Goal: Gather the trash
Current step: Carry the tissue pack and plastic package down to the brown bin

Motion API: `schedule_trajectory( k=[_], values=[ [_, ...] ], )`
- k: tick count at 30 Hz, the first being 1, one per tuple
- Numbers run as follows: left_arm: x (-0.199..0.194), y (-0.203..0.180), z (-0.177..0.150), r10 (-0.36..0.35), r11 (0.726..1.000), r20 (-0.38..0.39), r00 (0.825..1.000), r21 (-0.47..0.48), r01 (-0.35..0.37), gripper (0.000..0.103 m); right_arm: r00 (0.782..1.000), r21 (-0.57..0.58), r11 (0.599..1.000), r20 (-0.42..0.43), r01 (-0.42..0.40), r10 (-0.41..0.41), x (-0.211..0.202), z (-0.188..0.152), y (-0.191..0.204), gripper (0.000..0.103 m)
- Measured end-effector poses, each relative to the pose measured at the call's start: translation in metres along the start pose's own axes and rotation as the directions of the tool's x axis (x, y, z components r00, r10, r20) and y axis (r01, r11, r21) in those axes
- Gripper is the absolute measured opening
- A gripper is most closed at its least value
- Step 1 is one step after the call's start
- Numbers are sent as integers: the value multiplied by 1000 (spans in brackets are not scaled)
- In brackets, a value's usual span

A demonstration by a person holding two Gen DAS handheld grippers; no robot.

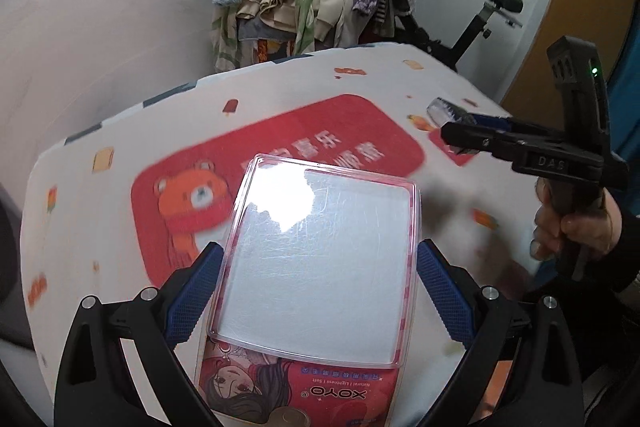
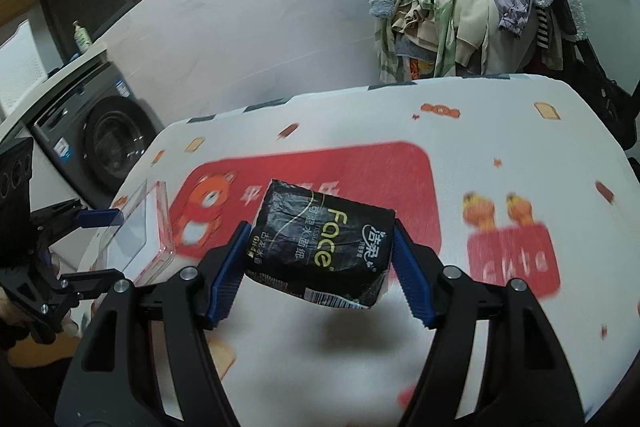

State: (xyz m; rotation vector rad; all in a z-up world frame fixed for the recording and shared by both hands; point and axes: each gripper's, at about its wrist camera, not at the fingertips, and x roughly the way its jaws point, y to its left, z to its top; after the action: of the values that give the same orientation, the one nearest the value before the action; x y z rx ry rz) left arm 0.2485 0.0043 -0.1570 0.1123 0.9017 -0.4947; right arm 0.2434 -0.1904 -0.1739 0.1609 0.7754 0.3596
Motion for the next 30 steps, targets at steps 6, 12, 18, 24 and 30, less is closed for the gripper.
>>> schedule_trajectory(
  k=[6, 12, 18, 24, 30],
  values=[
    [-42, -35, -47, 8, 999, 27, 1000, -45, -7, 94, 1000, -41, 999, 3, -8, 9, -45, -27, 27, 69],
    [-74, -70, -87, 26, 999, 49, 998, -48, -24, 94, 1000, -67, 998, 20, -16, 17, -88, -54, 46, 69],
    [-96, -96, -125, 23, 999, 66, 998, -49, -20, 94, 1000, -78, 997, 22, -12, 13, -118, -85, 59, 69],
    [-103, -122, -161, 29, 999, 54, 998, -16, -28, 94, 1000, -80, 997, 21, -5, 6, -143, -118, 65, 69],
    [-98, -140, -185, 17, 1000, 41, 999, 9, -17, 94, 1000, -90, 996, 16, -3, 4, -153, -140, 68, 69]
  ],
)
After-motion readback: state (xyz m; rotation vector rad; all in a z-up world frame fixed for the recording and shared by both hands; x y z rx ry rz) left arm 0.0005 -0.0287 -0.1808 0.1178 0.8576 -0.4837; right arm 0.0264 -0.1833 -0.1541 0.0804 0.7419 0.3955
